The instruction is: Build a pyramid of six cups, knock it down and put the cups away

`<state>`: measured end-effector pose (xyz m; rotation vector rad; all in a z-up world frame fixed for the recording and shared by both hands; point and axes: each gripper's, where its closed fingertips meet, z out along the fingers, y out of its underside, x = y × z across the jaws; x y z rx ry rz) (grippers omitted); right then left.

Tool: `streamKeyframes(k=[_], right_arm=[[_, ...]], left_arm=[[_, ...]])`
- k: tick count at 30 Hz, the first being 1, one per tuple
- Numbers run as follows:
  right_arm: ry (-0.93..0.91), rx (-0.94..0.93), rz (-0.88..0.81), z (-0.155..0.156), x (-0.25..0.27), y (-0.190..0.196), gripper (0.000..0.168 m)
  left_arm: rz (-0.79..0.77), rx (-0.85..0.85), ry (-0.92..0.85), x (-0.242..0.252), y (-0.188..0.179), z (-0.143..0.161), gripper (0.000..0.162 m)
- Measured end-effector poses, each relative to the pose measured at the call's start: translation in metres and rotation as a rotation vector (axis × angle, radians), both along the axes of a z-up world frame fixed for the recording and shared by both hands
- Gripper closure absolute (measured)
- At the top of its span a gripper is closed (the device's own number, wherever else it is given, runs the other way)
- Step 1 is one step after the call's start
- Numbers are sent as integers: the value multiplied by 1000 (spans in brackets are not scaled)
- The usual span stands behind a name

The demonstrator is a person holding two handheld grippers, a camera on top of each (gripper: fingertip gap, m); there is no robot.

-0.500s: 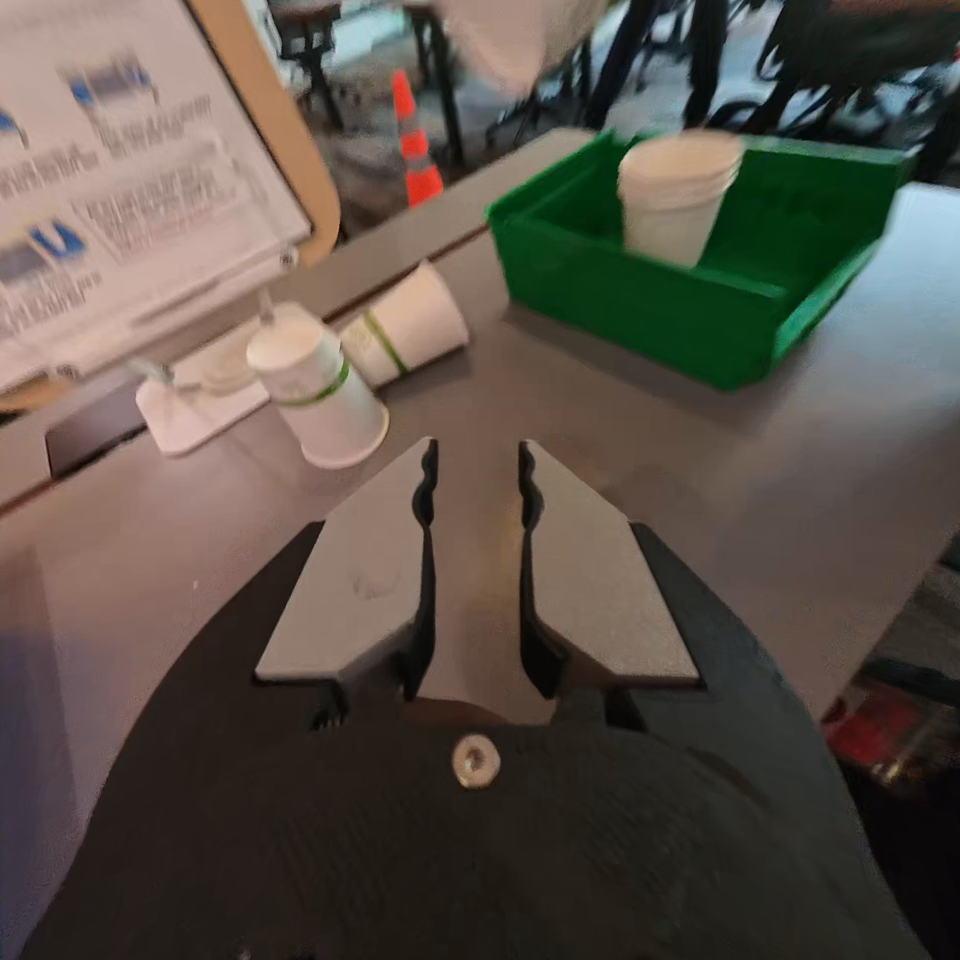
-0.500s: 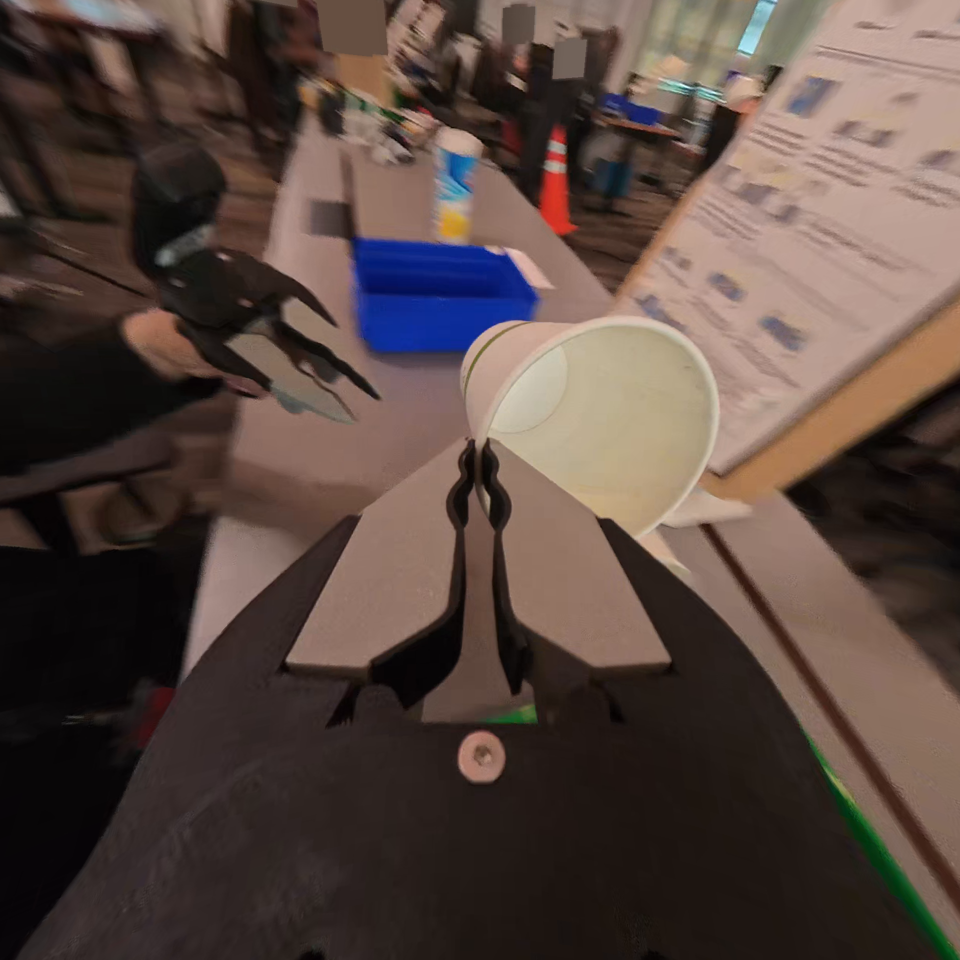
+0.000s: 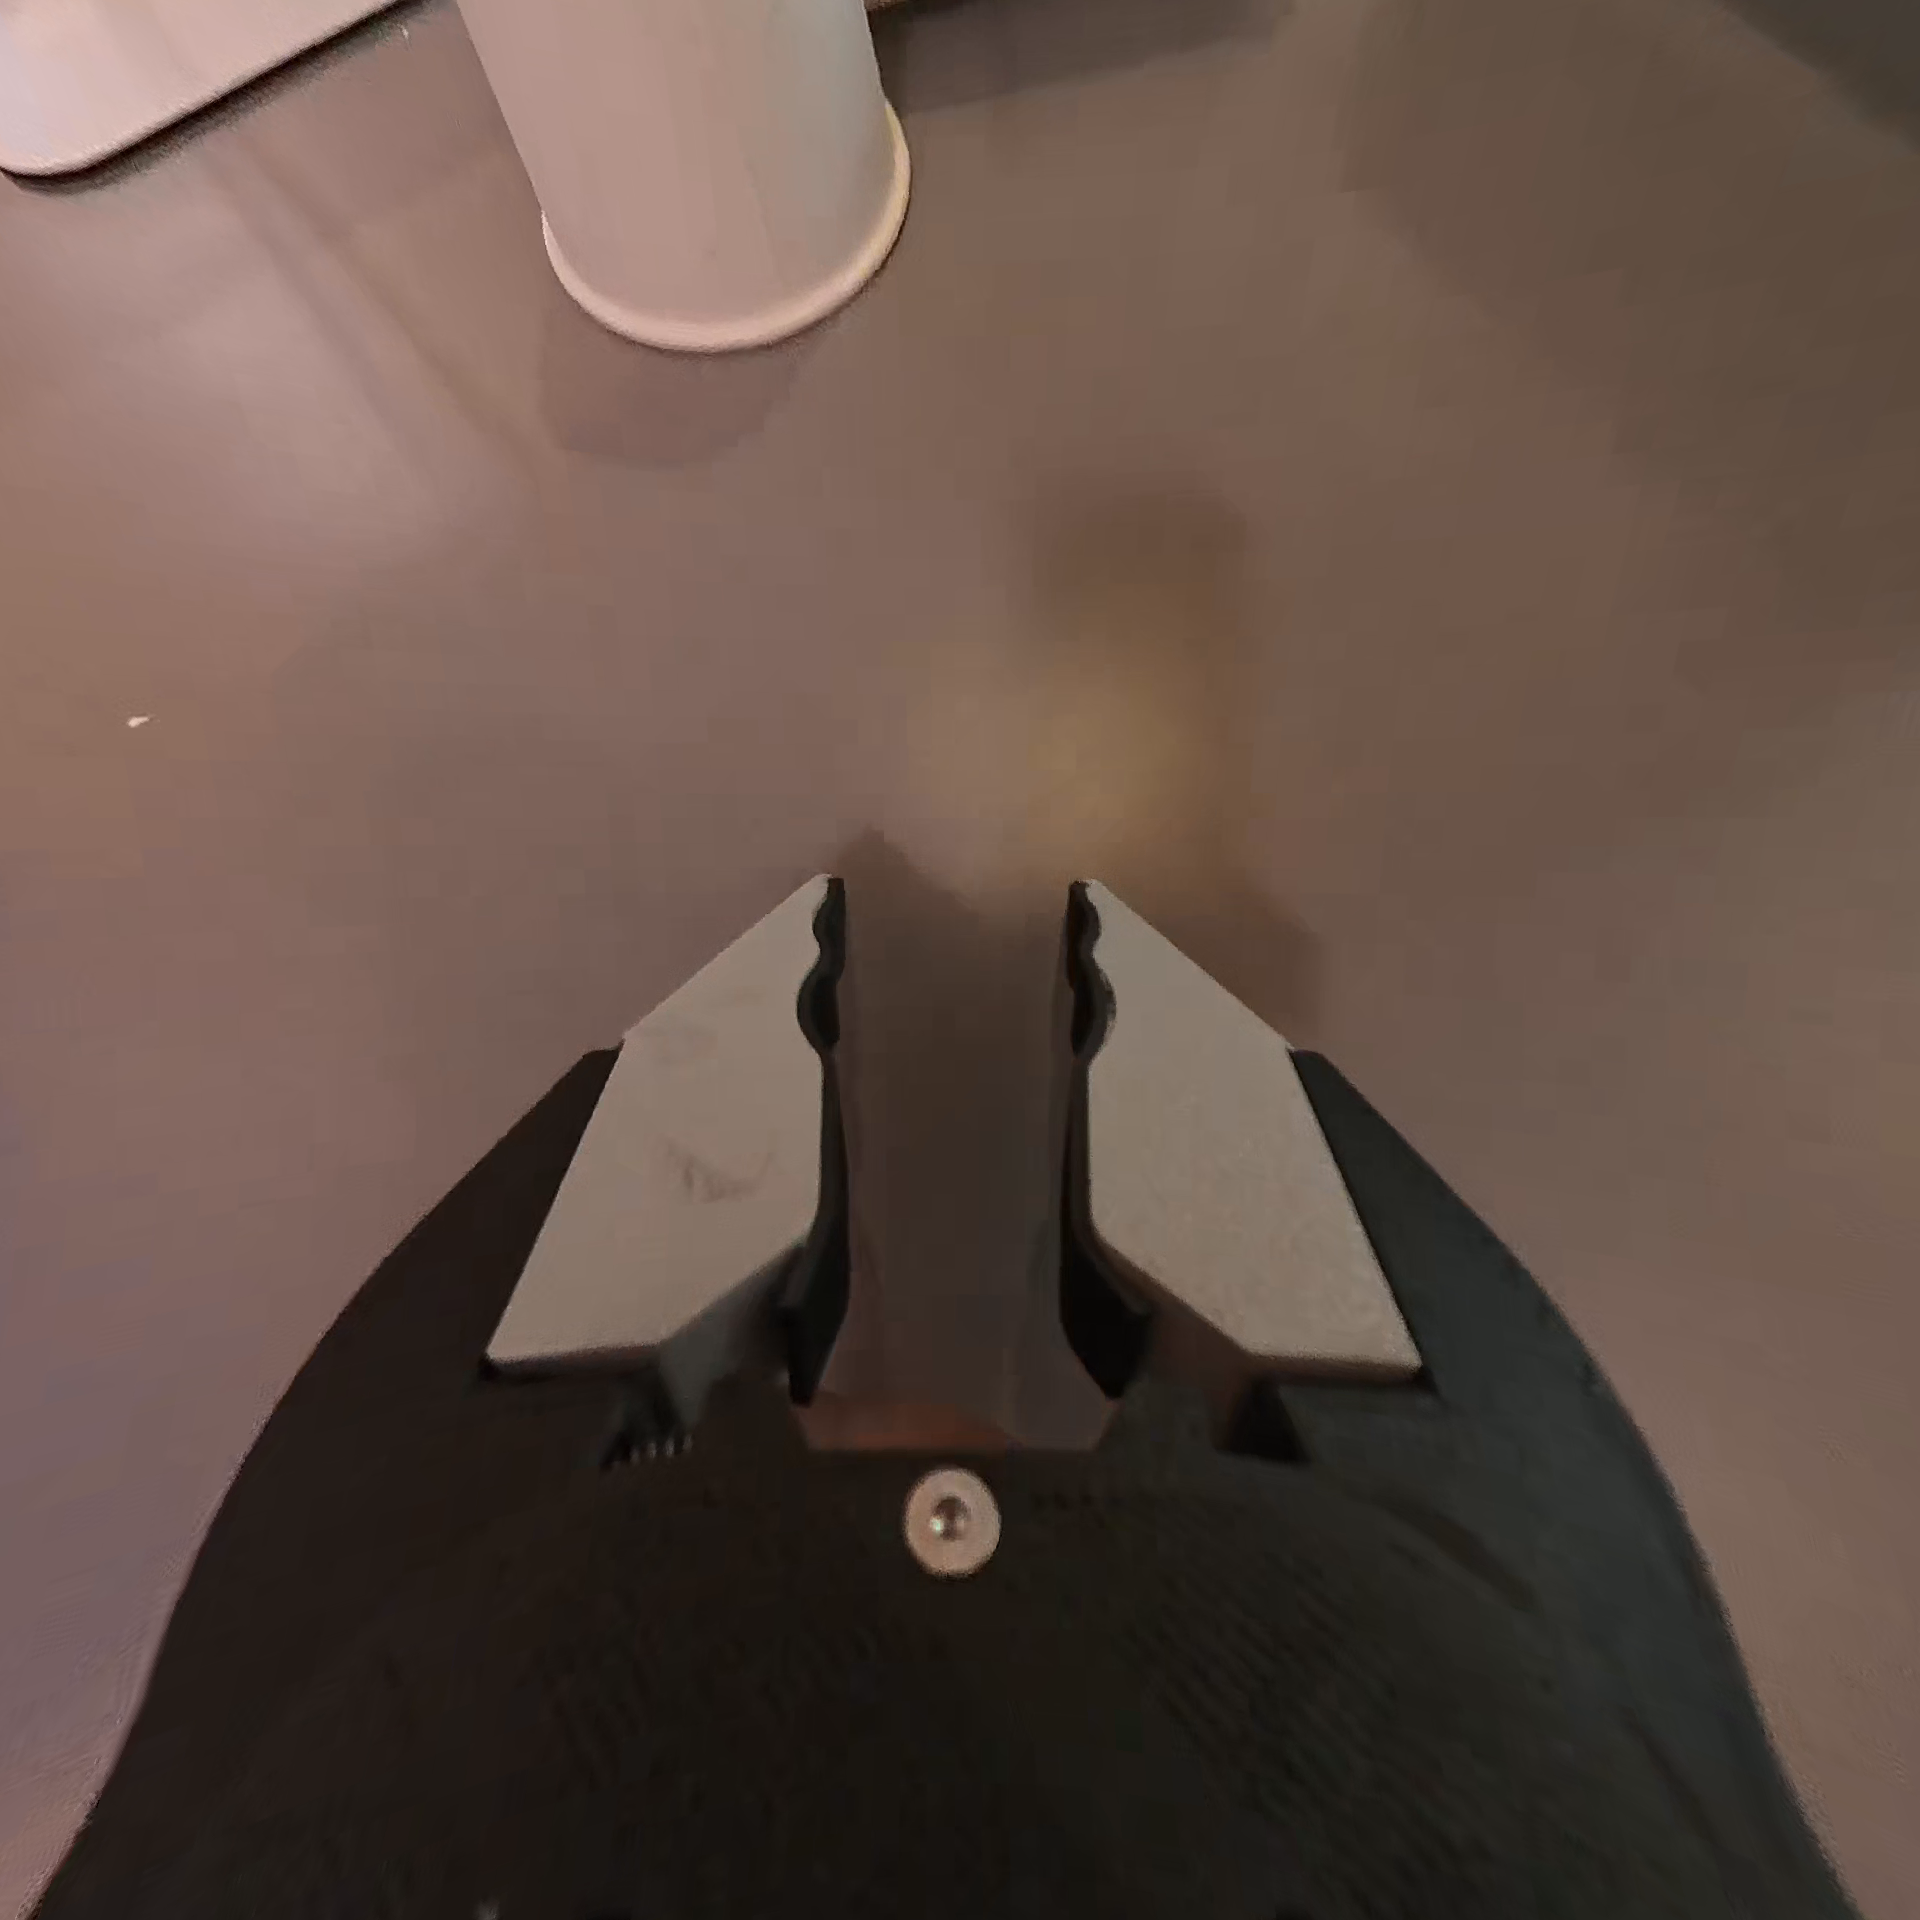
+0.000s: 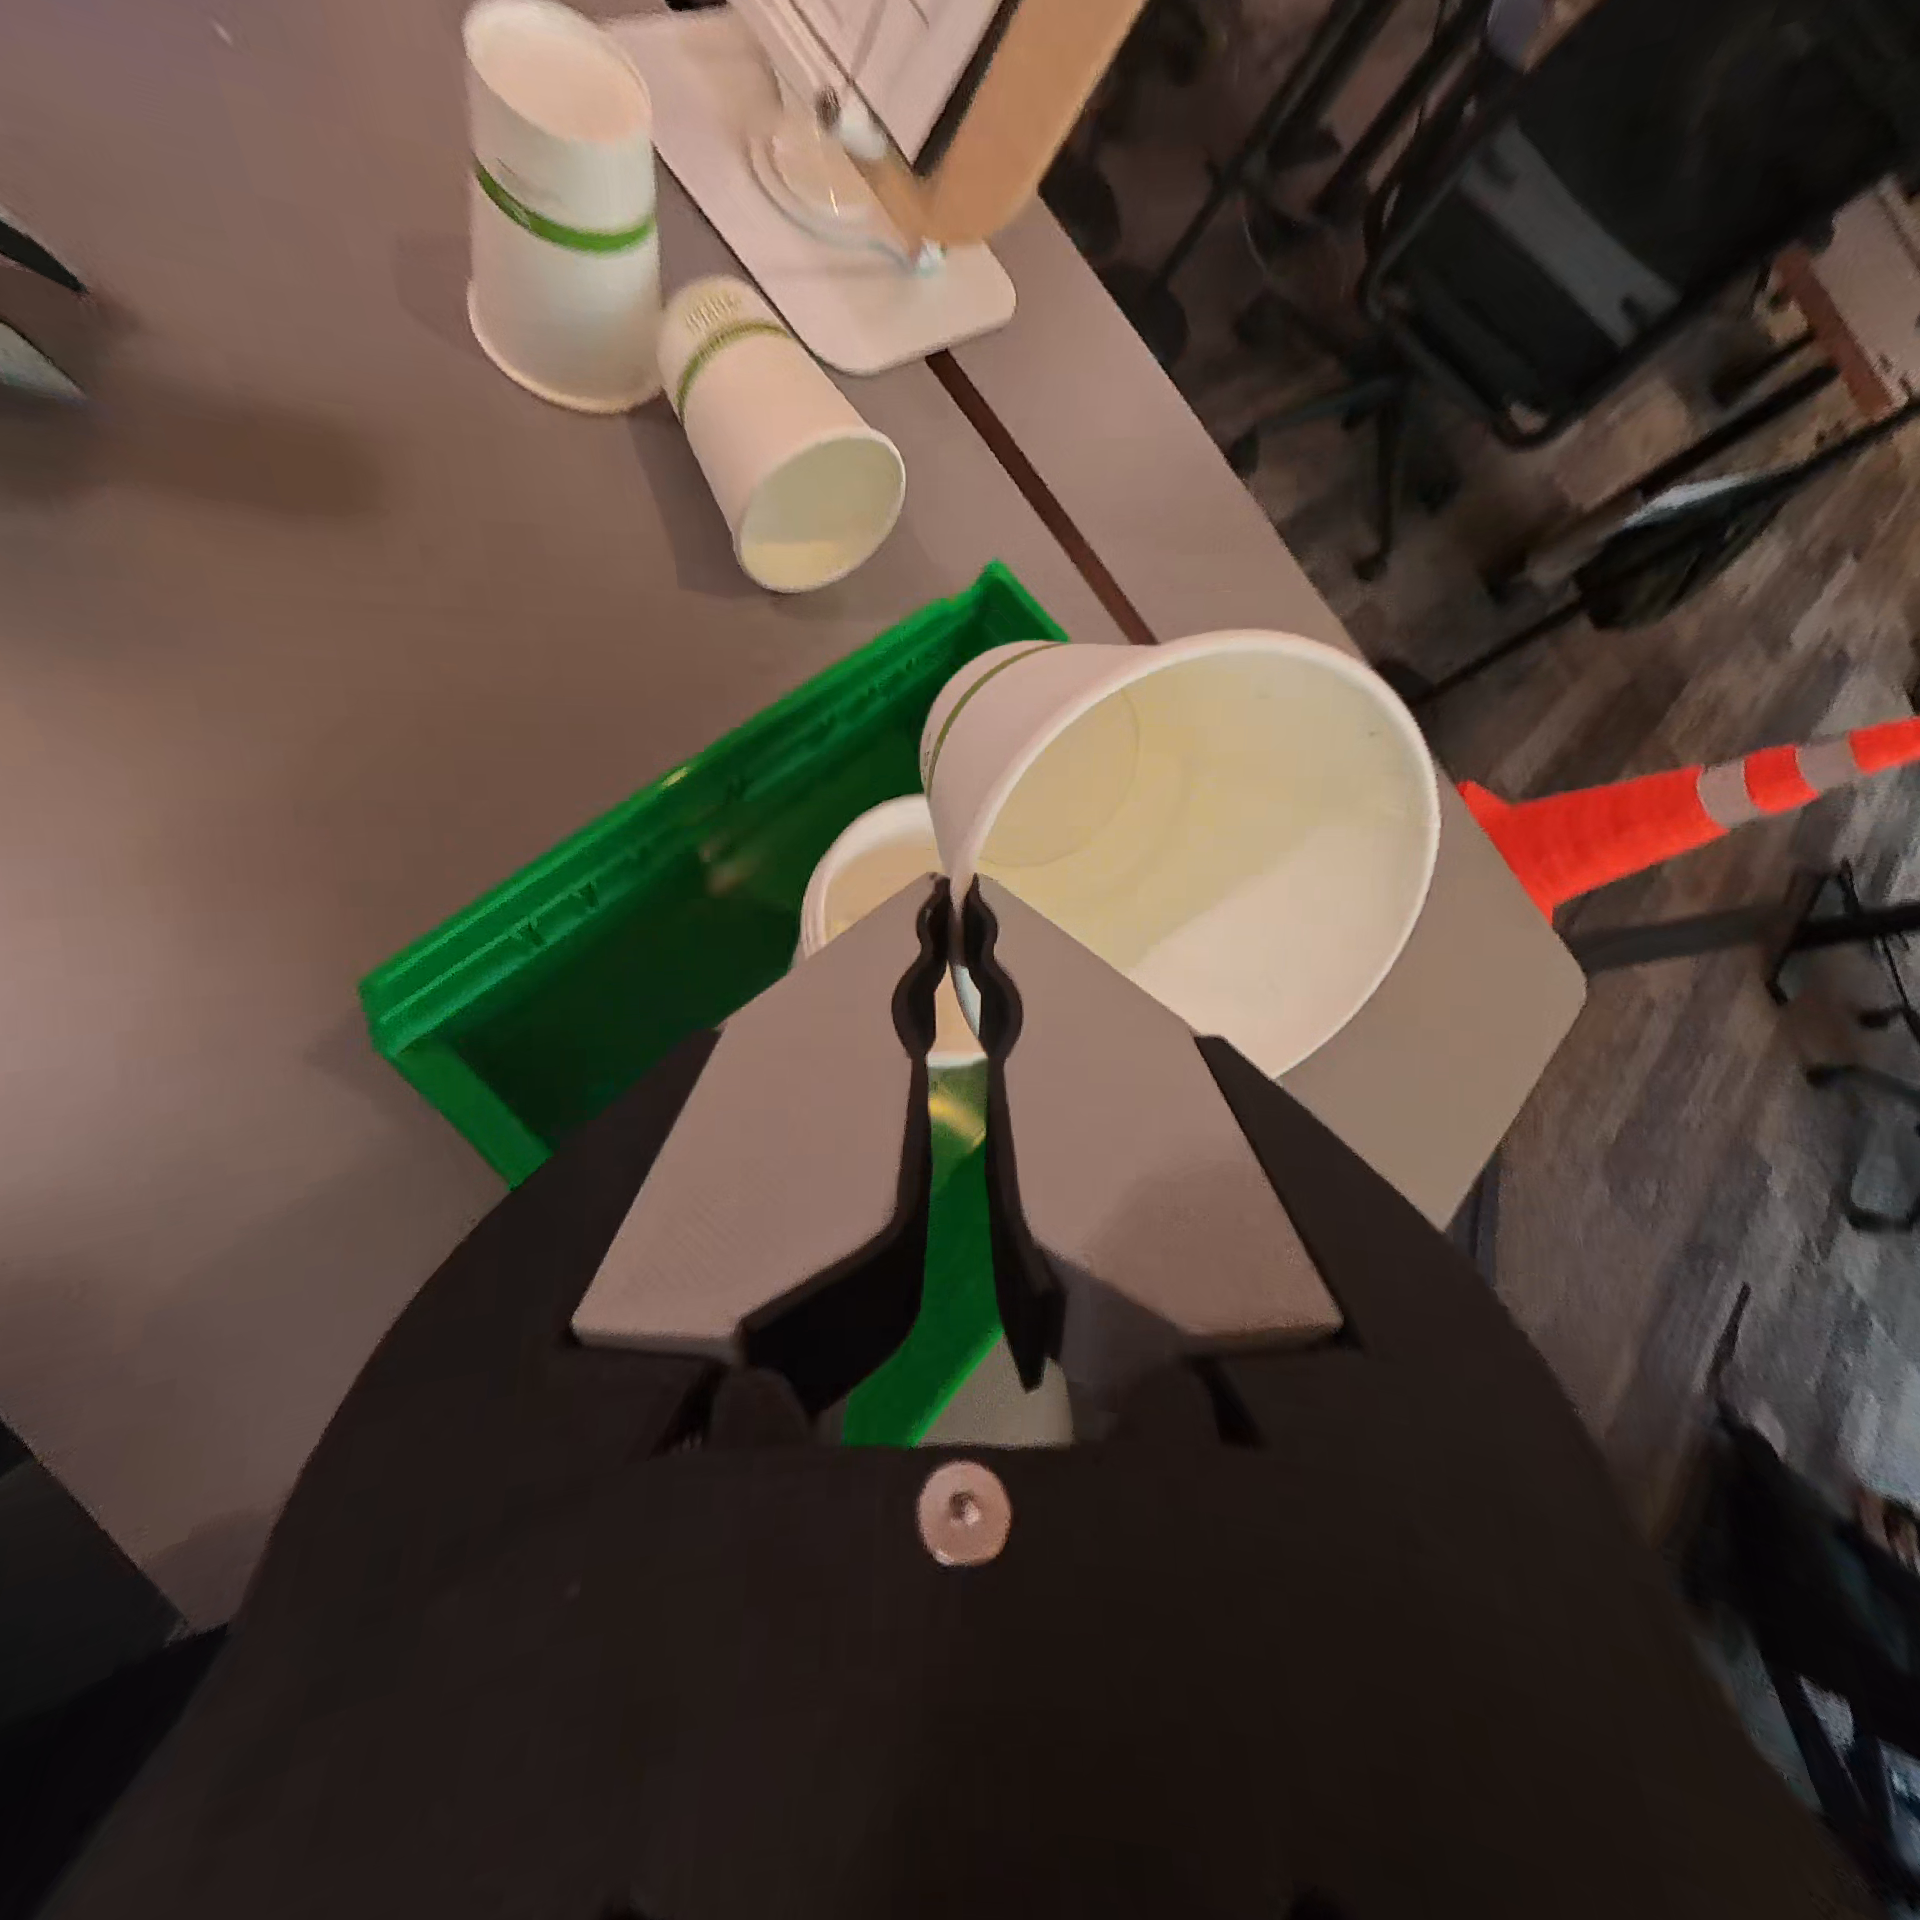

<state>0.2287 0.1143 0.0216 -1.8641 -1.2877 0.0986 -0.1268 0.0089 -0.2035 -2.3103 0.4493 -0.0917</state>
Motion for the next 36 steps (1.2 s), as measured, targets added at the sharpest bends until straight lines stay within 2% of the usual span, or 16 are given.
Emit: streamKeyframes(k=[5, 8, 11, 16, 19, 24, 28, 34, 36], right_arm=[[-154, -97, 1, -34, 5, -3, 168], [-243, -120, -1, -52, 0, 3, 168], [-242, -160, 21, -62, -14, 6, 168], [-179, -95, -52, -48, -19, 24, 163], [-106, -63, -29, -34, -24, 23, 164], [42, 29, 33, -1, -39, 16, 164], [128, 106, 63, 22, -49, 12, 167], [212, 141, 99, 35, -64, 11, 168], [263, 109, 129, 36, -73, 8, 168]], left_arm=[[7, 9, -85, -1, 0, -2, 122], [-3, 14, -74, 0, -1, -2, 124], [-10, 23, -61, 1, -1, -2, 125], [-10, 18, -75, 3, -2, -2, 129], [-18, 21, -70, 5, -3, -2, 133], [-19, 34, -66, 6, 2, 0, 129], [-42, 85, -37, 13, 23, 25, 126], [-41, 296, 38, 23, 85, 109, 126], [-44, 273, 44, 25, 105, 118, 124]])
